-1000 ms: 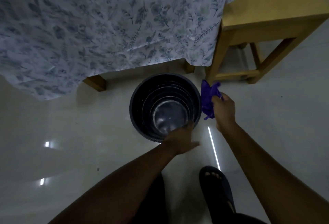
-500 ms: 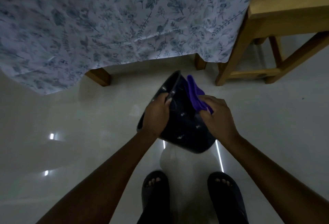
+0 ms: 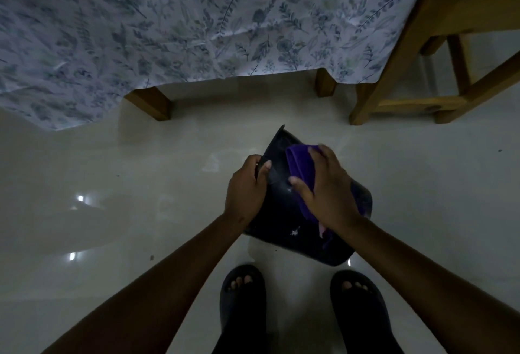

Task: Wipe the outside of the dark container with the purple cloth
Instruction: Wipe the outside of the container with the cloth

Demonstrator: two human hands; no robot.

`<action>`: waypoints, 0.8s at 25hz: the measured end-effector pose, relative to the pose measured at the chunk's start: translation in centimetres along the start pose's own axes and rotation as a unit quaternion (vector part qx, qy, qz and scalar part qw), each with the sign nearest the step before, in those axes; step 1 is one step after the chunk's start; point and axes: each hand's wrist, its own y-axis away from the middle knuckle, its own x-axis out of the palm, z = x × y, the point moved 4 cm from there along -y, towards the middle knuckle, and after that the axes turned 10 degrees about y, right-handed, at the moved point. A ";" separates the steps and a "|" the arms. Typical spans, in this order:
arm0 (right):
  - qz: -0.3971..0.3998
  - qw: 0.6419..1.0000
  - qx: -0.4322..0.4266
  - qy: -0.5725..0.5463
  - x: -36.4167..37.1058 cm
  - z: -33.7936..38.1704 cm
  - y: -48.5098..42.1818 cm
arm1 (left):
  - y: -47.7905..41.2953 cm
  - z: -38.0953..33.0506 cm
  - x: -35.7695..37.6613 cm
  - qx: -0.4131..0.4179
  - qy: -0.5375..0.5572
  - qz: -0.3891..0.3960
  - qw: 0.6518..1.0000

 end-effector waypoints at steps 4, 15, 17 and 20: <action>0.026 0.999 0.014 -0.014 1.9 -2.7 -2.5 | -0.5 0.5 0.1 -0.014 -0.008 0.014 1.000; 0.026 0.998 0.048 -0.031 1.2 -2.7 -2.5 | -1.5 0.4 0.6 -0.006 -0.018 0.009 1.000; 0.018 0.997 0.076 -0.013 1.7 -3.4 -0.3 | -1.5 0.4 0.5 -0.015 -0.026 0.008 1.000; 0.006 0.994 -0.064 0.092 3.1 0.0 5.7 | -1.0 1.0 0.4 -0.006 -0.038 0.001 0.999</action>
